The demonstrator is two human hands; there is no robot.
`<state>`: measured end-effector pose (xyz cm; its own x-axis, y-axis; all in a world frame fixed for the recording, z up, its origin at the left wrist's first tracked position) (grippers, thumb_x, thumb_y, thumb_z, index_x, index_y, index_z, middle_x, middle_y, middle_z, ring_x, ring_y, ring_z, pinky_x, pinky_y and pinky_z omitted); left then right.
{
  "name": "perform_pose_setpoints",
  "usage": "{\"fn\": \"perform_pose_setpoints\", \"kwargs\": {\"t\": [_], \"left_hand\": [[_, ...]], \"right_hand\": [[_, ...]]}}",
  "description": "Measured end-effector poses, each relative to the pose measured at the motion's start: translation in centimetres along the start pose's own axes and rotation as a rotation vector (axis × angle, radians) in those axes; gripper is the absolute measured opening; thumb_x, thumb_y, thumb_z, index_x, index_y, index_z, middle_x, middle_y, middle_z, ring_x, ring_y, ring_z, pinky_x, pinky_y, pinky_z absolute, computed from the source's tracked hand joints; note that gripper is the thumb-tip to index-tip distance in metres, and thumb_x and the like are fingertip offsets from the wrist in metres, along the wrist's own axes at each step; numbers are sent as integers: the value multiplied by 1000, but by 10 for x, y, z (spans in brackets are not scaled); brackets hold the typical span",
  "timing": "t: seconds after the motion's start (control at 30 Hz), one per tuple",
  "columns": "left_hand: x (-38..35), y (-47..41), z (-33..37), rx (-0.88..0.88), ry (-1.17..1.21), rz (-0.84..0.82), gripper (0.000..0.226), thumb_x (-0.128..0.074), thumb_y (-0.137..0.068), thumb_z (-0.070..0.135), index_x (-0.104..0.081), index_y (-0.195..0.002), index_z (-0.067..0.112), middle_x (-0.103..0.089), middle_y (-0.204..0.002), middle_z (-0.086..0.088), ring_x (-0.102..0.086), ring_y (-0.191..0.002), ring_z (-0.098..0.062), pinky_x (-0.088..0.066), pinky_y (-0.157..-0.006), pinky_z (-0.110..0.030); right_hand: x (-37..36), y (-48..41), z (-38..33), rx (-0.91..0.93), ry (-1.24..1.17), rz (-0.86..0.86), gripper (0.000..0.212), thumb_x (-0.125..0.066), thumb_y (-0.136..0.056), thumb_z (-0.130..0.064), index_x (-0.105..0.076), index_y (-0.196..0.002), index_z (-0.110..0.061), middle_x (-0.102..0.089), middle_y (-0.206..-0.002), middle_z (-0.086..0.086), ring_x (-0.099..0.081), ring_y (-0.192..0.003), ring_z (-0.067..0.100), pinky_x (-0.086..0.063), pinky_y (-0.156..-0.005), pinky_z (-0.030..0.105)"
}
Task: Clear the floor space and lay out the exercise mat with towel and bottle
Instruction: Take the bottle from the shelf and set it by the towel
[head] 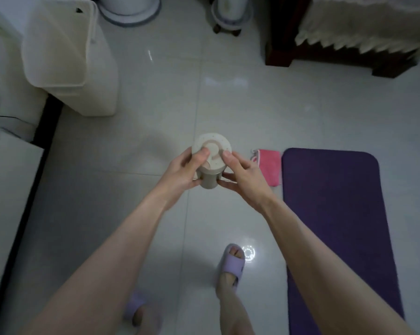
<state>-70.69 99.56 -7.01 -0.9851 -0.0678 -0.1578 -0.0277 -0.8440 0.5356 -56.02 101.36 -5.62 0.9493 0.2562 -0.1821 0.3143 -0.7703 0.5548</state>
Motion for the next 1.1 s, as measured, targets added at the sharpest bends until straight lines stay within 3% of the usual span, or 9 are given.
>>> {"fn": "perform_pose_setpoints", "kwargs": {"t": [0.23,0.43,0.6,0.7,0.87,1.1], "left_hand": [[-93,-79,-29,65,-27,-55,35,-50,-92,43,-59,-119,23,-64,-122,2,-59,-115,-10,-52,-81,-25],[-130,-134,-62,66,-27,-106,51,-56,-75,54,-60,-115,22,-66,-115,4,-60,-112,-9,-51,-83,-25],[-134,-187,-105,109,-23,-107,40,-58,-83,48,-60,-114,24,-65,-117,3,-58,-115,-14,-50,-87,-28],[-133,-220,-135,126,-28,-117,33,-56,-88,43,-60,-115,24,-63,-119,1,-56,-117,-16,-49,-95,-32],[-122,-278,-192,134,-40,-114,39,-52,-92,38,-55,-125,18,-62,-121,-2,-56,-119,-18,-49,-94,-31],[-118,-367,-267,96,-69,-119,37,-50,-94,40,-54,-127,23,-61,-127,2,-56,-119,-10,-48,-91,-27]], "right_hand": [[117,-35,14,-45,-45,66,21,-55,-94,-35,-66,-110,-28,-71,-103,-11,-65,-105,14,-56,-83,25],[173,-76,49,-79,-133,94,22,-55,-94,-33,-65,-113,-29,-71,-108,-10,-62,-113,14,-52,-94,30],[201,-124,90,-101,-191,108,27,-55,-95,-30,-62,-120,-24,-70,-110,-7,-63,-111,12,-54,-88,26],[217,-155,119,-106,-205,117,31,-56,-94,-31,-61,-123,-23,-68,-113,-6,-60,-116,15,-53,-92,29],[238,-214,174,-115,-214,118,39,-59,-91,-33,-59,-128,-20,-67,-119,-4,-59,-119,16,-51,-97,33],[275,-298,246,-84,-201,122,46,-65,-74,-44,-64,-117,-29,-70,-113,-8,-60,-117,14,-50,-99,34]]}}
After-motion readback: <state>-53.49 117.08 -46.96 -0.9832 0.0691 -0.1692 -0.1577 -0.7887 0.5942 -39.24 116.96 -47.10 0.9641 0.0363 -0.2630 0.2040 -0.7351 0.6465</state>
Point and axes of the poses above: each hand's wrist, its own y-axis away from the middle knuckle, its own x-axis out of the back of the hand, z = x × y, the point moved 3 cm from there along -y, towards the middle knuckle
